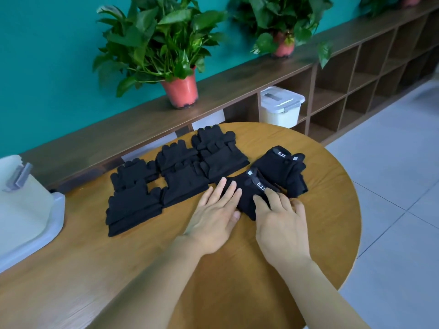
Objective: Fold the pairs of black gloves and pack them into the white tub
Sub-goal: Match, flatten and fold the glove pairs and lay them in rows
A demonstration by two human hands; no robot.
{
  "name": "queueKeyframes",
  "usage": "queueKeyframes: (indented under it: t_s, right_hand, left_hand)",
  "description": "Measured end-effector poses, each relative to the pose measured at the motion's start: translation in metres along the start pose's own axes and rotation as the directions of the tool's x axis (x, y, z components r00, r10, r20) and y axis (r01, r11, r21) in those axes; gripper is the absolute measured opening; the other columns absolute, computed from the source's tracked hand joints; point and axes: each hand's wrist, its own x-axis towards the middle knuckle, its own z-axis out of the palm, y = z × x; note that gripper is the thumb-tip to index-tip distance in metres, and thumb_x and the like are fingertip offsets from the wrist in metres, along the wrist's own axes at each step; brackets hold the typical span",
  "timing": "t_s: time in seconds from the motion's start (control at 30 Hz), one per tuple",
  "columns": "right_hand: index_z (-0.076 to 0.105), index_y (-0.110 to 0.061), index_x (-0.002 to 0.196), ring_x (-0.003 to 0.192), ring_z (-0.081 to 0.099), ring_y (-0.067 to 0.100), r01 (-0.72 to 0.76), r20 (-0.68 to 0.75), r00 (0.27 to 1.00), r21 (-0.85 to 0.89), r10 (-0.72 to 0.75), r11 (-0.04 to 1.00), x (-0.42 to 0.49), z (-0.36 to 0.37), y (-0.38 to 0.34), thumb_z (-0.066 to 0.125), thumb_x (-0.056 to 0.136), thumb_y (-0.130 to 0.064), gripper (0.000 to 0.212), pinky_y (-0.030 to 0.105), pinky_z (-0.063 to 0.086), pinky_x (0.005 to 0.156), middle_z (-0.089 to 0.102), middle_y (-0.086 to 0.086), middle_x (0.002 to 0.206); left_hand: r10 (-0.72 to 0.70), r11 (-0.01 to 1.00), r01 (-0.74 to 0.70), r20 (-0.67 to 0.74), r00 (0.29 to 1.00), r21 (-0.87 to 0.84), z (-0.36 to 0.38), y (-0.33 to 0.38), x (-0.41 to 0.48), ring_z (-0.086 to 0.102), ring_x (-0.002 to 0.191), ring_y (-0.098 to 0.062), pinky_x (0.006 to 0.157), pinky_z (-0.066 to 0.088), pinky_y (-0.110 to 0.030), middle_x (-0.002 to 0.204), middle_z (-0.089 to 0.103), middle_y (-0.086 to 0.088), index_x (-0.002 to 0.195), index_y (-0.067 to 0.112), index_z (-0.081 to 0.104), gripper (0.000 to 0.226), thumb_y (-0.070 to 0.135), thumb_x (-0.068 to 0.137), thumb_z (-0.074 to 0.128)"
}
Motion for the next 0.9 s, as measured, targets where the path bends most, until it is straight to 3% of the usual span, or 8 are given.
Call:
queueKeyframes:
  t_s: [0.13,0.2,0.3,0.5,0.63,0.9]
  right_hand:
    - [0.068,-0.012,0.121,0.118,0.059,0.032,0.000,-0.010,1.000,0.013,0.000,1.000,0.005,0.003,0.002,0.043,0.092,-0.021,0.039,0.052,0.044,0.097,0.064,0.015,0.126]
    - [0.067,-0.011,0.123,0.123,0.056,0.032,0.013,-0.041,0.999,0.042,-0.011,0.999,0.003,0.001,0.002,0.037,0.094,-0.025,0.043,0.051,0.043,0.099,0.063,0.014,0.129]
    - [0.067,-0.009,0.123,0.127,0.055,0.031,0.045,-0.106,0.994,0.069,-0.037,0.997,0.000,-0.002,0.003,0.037,0.093,-0.025,0.046,0.049,0.038,0.102,0.063,0.014,0.130]
    - [0.069,-0.007,0.121,0.123,0.059,0.029,0.072,-0.087,0.994,0.042,-0.068,0.997,0.001,0.004,0.002,0.036,0.091,-0.025,0.048,0.050,0.044,0.101,0.066,0.014,0.126]
    - [0.064,-0.005,0.128,0.126,0.057,0.028,0.089,-0.110,0.990,0.051,-0.083,0.995,0.003,0.000,0.002,0.033,0.092,-0.023,0.051,0.050,0.044,0.103,0.063,0.014,0.130]
    - [0.066,-0.009,0.125,0.115,0.064,0.021,0.323,-0.201,0.936,0.167,-0.289,0.932,-0.016,-0.012,-0.032,0.041,0.092,-0.019,0.043,0.048,0.039,0.105,0.071,0.007,0.117]
  left_hand:
    - [0.031,1.000,-0.031,-0.003,1.000,0.005,0.003,-0.007,0.009,-0.034,0.143,-0.006,0.122,-0.013,-0.036,0.163,-0.021,0.010,0.158,0.027,-0.008,0.058,0.047,0.107,0.008]
    - [0.053,0.999,-0.052,-0.089,0.995,0.016,0.006,-0.008,0.005,-0.032,0.144,-0.005,0.123,-0.011,-0.035,0.162,-0.021,0.008,0.157,0.027,-0.008,0.056,0.048,0.108,0.007]
    - [0.048,0.999,-0.050,-0.180,0.983,-0.008,0.010,-0.009,-0.001,-0.025,0.147,-0.003,0.123,-0.009,-0.033,0.163,-0.016,0.008,0.156,0.027,-0.008,0.059,0.052,0.103,-0.002]
    - [0.037,0.998,-0.043,-0.143,0.989,-0.039,0.012,-0.010,0.004,-0.025,0.146,0.000,0.122,-0.014,-0.031,0.163,-0.017,0.009,0.153,0.024,-0.018,0.066,0.056,0.096,-0.013]
    - [-0.025,0.999,0.018,-0.160,0.987,-0.043,0.010,-0.008,-0.012,-0.026,0.146,-0.002,0.122,-0.014,-0.031,0.163,-0.018,0.007,0.153,0.024,-0.020,0.063,0.053,0.099,-0.006]
    - [-0.225,0.972,0.203,-0.213,0.951,-0.122,-0.010,-0.021,-0.121,-0.024,0.146,0.001,0.121,-0.017,-0.031,0.163,-0.015,0.011,0.154,0.028,-0.013,0.071,0.061,0.092,-0.014]
